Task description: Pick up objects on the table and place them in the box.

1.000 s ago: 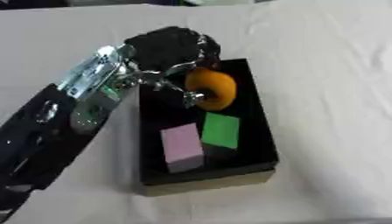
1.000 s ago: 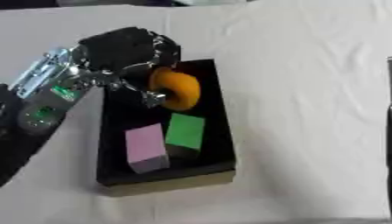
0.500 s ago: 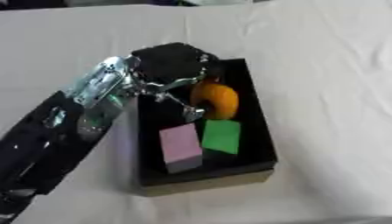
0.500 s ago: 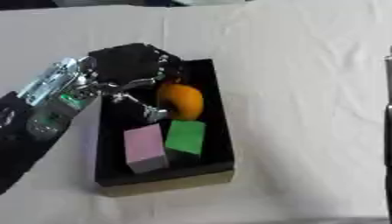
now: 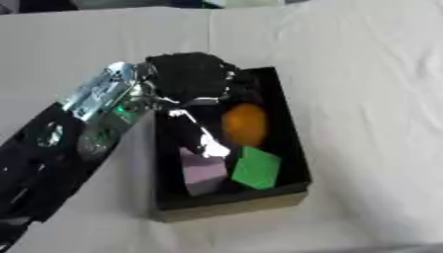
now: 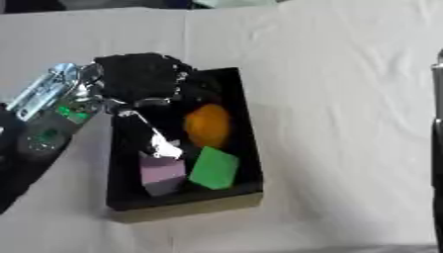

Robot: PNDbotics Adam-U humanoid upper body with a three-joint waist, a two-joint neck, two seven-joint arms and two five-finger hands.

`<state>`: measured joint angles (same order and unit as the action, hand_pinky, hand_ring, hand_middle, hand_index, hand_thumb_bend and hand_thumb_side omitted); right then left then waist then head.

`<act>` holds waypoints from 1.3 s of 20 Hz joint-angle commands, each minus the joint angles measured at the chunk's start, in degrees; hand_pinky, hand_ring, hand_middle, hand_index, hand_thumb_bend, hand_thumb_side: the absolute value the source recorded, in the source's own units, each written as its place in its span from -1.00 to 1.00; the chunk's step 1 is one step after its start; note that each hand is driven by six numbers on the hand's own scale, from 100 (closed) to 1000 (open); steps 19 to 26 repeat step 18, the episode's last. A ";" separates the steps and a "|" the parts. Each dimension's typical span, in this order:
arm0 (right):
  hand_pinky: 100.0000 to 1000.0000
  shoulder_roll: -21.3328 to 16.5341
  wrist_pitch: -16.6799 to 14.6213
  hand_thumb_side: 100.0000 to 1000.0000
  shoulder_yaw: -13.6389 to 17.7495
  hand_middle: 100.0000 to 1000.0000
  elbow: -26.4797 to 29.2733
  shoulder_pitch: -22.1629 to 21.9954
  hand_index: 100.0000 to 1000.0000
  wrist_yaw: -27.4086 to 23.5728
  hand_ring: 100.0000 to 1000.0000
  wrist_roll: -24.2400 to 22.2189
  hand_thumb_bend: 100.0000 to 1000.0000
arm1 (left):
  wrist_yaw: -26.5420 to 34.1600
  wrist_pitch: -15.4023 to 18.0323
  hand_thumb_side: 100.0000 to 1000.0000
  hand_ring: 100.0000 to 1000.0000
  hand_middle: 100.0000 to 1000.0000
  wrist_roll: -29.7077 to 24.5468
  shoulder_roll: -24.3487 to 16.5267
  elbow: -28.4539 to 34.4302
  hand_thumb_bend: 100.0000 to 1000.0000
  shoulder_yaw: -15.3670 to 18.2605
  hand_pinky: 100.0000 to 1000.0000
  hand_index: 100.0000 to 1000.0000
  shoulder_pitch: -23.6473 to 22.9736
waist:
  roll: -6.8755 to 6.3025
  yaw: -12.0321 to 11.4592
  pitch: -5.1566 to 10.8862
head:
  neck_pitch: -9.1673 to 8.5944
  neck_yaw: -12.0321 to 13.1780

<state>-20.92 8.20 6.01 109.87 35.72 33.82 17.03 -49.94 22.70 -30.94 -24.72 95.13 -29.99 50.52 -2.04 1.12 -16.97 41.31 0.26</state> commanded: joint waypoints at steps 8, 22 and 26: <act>0.64 -0.50 -0.26 0.92 0.26 0.17 1.93 0.72 0.61 1.31 0.27 -0.16 -1.00 | 5.05 -6.08 0.37 0.59 0.67 6.55 -3.26 10.17 -1.00 9.80 0.32 0.76 -1.72 | 0.15 -0.48 1.89 | -0.29 -0.95; 0.66 -0.52 -1.89 0.90 -1.69 0.20 4.58 2.31 0.61 3.17 0.30 -2.54 -1.00 | 21.85 -18.03 0.34 0.55 0.67 18.64 -5.60 18.99 -1.00 24.41 0.26 0.75 -10.46 | 0.10 -1.13 2.25 | -0.21 -1.93; 0.66 -0.52 -1.89 0.90 -1.69 0.20 4.58 2.31 0.61 3.17 0.30 -2.54 -1.00 | 21.85 -18.03 0.34 0.55 0.67 18.64 -5.60 18.99 -1.00 24.41 0.26 0.75 -10.46 | 0.10 -1.13 2.25 | -0.21 -1.93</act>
